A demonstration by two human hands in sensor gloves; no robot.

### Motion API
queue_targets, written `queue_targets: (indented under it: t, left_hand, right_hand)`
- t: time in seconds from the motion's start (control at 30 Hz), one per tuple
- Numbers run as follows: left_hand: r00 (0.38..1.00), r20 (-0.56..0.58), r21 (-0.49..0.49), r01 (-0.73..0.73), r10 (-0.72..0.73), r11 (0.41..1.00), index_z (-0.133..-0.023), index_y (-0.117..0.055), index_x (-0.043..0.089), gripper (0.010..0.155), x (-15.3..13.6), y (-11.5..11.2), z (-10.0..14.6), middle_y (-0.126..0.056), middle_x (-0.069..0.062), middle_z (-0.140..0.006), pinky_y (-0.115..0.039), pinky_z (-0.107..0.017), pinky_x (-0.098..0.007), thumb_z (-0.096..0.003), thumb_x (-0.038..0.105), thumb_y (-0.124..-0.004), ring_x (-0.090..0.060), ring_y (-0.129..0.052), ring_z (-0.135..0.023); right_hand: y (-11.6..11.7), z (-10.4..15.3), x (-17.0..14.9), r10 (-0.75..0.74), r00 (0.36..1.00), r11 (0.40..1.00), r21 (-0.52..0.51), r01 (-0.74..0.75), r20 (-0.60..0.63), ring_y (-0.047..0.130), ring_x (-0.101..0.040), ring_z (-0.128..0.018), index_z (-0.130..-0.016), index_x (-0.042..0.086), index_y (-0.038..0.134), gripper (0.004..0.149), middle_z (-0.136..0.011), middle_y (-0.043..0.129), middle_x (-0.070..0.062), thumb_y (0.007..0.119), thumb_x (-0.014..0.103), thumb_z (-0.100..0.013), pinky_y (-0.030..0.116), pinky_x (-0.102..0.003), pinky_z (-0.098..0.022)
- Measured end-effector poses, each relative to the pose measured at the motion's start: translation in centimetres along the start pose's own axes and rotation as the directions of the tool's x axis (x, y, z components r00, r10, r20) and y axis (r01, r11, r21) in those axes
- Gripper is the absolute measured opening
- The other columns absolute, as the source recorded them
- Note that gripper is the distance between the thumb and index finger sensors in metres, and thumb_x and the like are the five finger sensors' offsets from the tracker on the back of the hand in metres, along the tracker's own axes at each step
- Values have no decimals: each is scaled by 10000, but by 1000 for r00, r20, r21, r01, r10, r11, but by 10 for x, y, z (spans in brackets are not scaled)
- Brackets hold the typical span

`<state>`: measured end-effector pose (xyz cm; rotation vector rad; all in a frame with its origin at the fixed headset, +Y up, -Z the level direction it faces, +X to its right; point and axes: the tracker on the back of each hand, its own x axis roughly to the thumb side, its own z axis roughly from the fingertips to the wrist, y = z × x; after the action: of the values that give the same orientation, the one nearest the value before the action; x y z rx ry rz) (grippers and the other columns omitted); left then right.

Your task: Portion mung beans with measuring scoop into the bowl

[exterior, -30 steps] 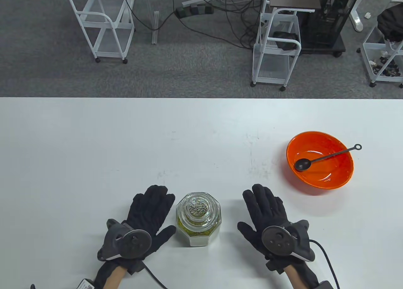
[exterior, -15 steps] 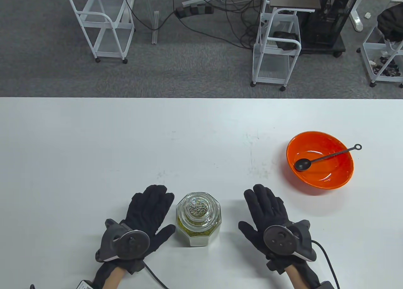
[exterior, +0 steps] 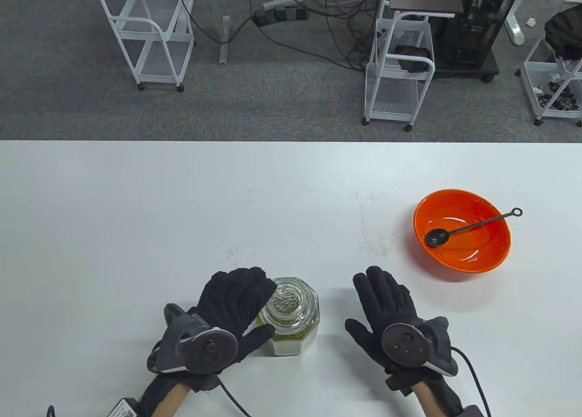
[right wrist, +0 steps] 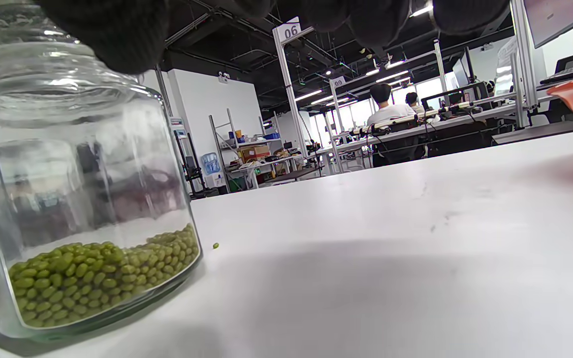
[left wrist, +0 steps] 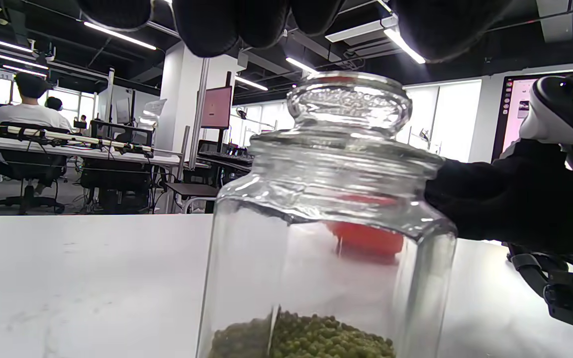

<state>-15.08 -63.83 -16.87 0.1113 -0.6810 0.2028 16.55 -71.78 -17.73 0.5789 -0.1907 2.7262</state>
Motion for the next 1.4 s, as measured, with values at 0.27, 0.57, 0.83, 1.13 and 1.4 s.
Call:
queue_targets:
  t: [0.27,0.57,0.83,1.13,1.4]
  left_hand:
    - [996,-11,-222,89,-93,971,-1225,-288,229,896,28,7,-42,-410,-200,-1252,-488,-766,-745,-538,649,-681,-455,-555,-1106]
    - [982,-28,-376,164,-188,912,-1225,-318,242,873,40,-6,-63,-469,-200,-1240,-505,-778,-721,-540,647,-675,-450,-603,-1088]
    - [968,-55,-417,199,-243,887,-1221,-349,259,855,42,-8,-72,-501,-216,-1212,-588,-749,-668,-533,634,-691,-421,-694,-965]
    - [959,-12,-414,253,-283,875,-1208,-407,266,821,45,-6,-75,-554,-222,-1170,-644,-708,-643,-526,621,-696,-413,-738,-902]
    - [969,-23,-347,224,-247,911,-1203,-423,271,812,41,17,-69,-558,-219,-1169,-643,-709,-645,-524,617,-702,-413,-741,-904]
  right_hand:
    - [1,0,3,-3,1000,1000,23,3,10,450,-523,-1062,-1171,172,257,890,-1181,296,-241,686,590,-513,489,-724,-682]
    - [2,0,4,-9,1000,999,46,8,14,451,-520,-1063,-1172,172,259,884,-1180,294,-243,682,588,-518,488,-724,-682]
    - [4,0,6,-21,1000,998,66,20,18,462,-521,-1059,-1172,172,266,878,-1177,302,-250,680,588,-519,495,-721,-682]
    - [4,-1,5,-34,999,997,72,33,12,475,-520,-1054,-1173,168,272,875,-1175,316,-253,679,585,-521,500,-719,-679]
    - [5,-1,5,-37,999,996,84,36,5,477,-521,-1052,-1172,168,276,871,-1173,319,-257,678,584,-522,501,-719,-678]
